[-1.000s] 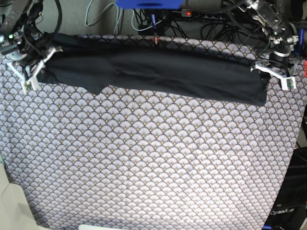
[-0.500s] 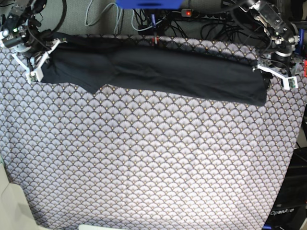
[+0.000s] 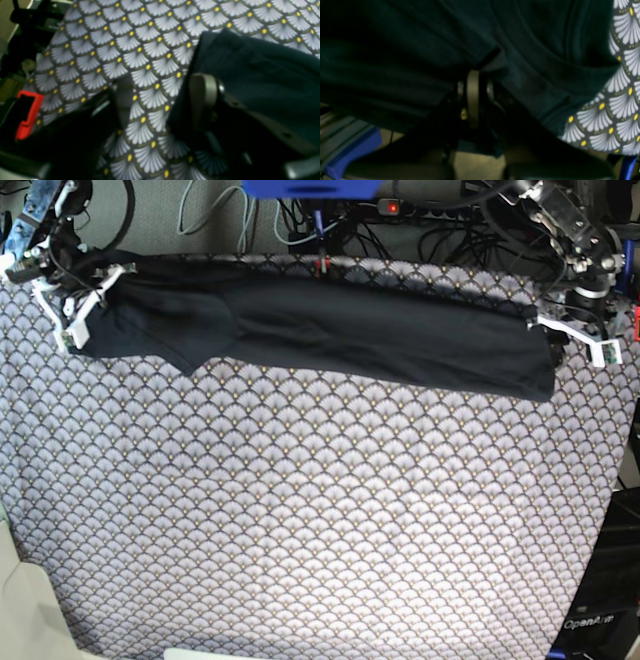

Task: Fold the T-shirt properly
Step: 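Pull the sleeve end toward the robot with the right gripper, left holding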

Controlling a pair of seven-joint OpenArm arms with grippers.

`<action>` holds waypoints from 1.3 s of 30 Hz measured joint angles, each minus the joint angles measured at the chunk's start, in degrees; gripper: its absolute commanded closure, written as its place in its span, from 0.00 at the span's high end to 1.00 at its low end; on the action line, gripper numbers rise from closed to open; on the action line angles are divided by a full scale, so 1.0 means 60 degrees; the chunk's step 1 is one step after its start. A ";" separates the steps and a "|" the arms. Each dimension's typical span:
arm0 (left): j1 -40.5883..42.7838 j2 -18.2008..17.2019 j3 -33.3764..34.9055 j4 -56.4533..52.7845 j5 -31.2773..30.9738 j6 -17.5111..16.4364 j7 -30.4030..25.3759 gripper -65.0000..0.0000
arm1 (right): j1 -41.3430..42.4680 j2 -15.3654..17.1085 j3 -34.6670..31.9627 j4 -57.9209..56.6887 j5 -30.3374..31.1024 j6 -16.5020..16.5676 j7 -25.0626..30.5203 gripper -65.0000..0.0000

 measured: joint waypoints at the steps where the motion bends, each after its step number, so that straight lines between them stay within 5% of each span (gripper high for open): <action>1: 0.0000 0.0000 0.0000 0.0000 -0.0004 0.0000 0.0000 0.54 | 0.0000 0.0044 -0.0029 -0.0026 0.0004 -0.0004 -0.0004 0.09; 12: 0.0004 0.0000 0.0000 0.0000 0.0000 0.0000 0.0000 0.54 | -0.0044 0.0069 -0.0029 -0.0058 0.0069 -0.0004 0.0018 0.09; 19: 0.0004 0.0000 0.0000 0.0000 0.0000 0.0000 0.0000 0.54 | 0.0565 0.0102 0.0047 -0.0266 0.0248 0.0000 -0.1290 0.08; 39: 0.0026 0.0004 -0.0011 -0.0004 0.0000 0.0000 0.0004 0.54 | 0.0714 0.0481 -0.0036 -0.0601 0.0532 0.0066 -0.1308 0.00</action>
